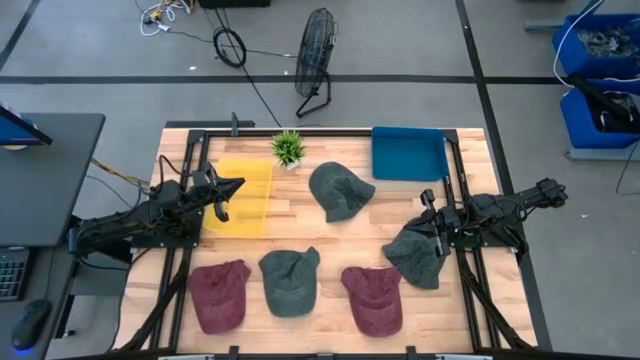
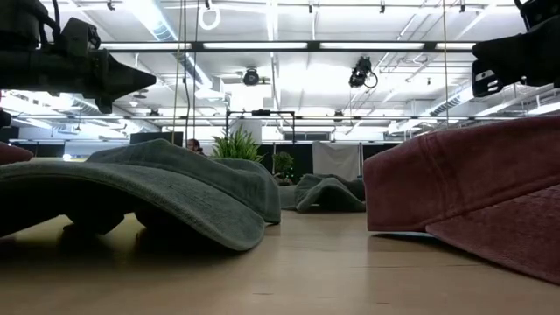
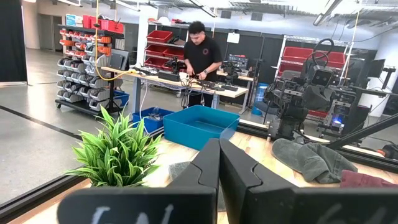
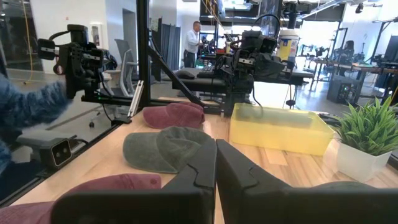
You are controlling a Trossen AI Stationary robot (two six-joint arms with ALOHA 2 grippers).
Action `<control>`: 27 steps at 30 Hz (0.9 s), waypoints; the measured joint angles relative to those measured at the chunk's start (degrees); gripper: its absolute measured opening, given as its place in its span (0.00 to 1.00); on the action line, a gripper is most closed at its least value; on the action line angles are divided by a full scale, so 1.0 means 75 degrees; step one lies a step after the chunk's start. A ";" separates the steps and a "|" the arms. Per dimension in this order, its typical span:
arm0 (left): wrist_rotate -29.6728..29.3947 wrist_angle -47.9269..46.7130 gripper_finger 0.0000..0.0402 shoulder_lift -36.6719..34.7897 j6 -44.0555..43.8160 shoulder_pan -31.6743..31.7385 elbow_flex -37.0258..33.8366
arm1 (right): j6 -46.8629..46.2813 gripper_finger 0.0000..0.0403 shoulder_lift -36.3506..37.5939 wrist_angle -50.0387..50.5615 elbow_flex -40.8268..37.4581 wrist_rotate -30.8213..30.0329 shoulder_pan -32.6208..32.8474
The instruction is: Pick & Place hat
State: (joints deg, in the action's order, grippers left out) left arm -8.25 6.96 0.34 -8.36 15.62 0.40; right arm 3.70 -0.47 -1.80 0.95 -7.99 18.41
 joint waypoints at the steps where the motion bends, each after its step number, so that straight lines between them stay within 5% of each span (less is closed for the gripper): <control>1: -0.0001 0.0000 0.02 0.0000 0.0000 0.0001 -0.0001 | 0.0000 0.03 0.0000 0.0003 -0.0003 0.0000 0.0000; 14: 0.0069 0.0076 0.02 0.0002 -0.0452 -0.0012 0.0000 | 0.0001 0.03 0.0002 0.0001 -0.0003 0.0003 0.0003; 21: 0.0094 0.0841 0.02 -0.0001 0.0798 -0.0013 0.0000 | 0.0000 0.03 0.0002 0.0003 -0.0003 0.0003 0.0002; 27: 0.0423 0.1297 0.02 0.0002 -0.0052 -0.0015 0.0056 | 0.0000 0.03 0.0000 0.0000 -0.0003 0.0000 0.0000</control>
State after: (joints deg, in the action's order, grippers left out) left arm -5.08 16.69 0.36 -8.75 15.51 0.82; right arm 3.70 -0.47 -1.80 0.93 -7.99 18.41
